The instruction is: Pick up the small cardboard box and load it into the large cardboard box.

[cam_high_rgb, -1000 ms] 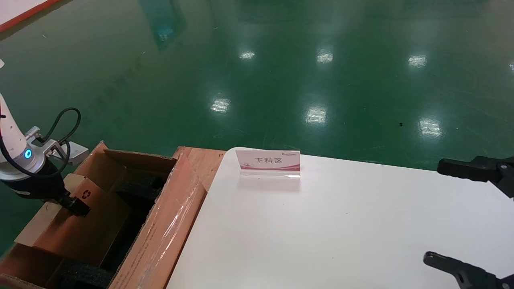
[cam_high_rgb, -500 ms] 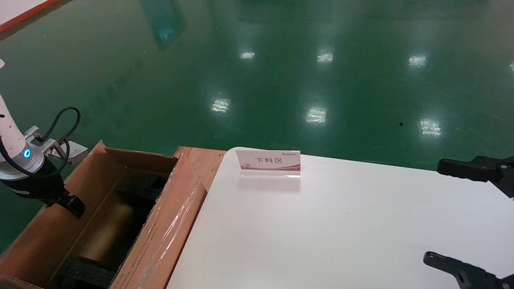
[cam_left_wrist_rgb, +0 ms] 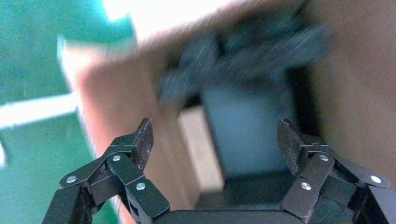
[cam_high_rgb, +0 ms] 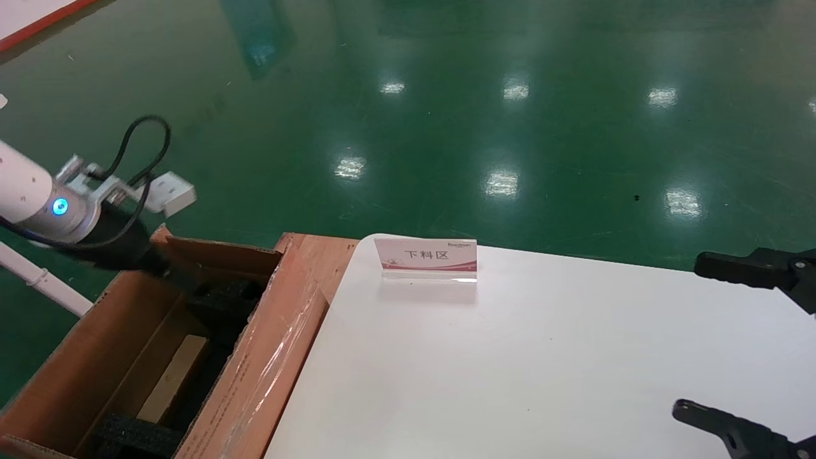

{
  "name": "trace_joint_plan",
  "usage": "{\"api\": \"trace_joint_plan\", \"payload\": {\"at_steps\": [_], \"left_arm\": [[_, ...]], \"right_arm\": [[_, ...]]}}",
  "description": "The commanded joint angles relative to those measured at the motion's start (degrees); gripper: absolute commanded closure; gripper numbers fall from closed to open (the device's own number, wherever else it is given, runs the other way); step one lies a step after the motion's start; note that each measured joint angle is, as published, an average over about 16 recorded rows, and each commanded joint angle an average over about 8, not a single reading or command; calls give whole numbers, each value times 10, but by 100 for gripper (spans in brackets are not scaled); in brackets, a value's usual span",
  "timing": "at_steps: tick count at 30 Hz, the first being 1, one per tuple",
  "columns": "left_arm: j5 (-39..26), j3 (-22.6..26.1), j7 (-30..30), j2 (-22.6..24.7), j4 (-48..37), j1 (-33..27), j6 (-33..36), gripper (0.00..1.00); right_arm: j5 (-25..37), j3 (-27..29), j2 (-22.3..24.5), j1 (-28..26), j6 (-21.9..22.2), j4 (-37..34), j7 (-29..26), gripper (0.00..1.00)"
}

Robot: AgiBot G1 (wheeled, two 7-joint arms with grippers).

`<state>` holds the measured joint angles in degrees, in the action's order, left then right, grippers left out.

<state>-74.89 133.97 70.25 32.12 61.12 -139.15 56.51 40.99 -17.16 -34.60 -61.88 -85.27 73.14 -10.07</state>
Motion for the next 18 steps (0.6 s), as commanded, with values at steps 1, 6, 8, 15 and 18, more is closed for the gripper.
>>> {"api": "trace_joint_plan", "payload": {"at_steps": [1, 6, 8, 15, 18], "left_arm": [[5, -13, -19, -12, 31, -21, -13, 0], [22, -37, -43, -35, 83, -53, -30, 0], [27, -45, -48, -39, 98, -60, -33, 0], [45, -106, -76, -40, 119, -31, -24, 0], [59, -157, -101, -37, 119, 8, -9, 0]], "right_arm": [[0, 0, 0, 0, 0, 0, 0, 0], [0, 0, 0, 0, 0, 0, 0, 0], [0, 0, 0, 0, 0, 0, 0, 0], [0, 0, 0, 0, 0, 0, 0, 0], [0, 0, 0, 0, 0, 0, 0, 0]]}}
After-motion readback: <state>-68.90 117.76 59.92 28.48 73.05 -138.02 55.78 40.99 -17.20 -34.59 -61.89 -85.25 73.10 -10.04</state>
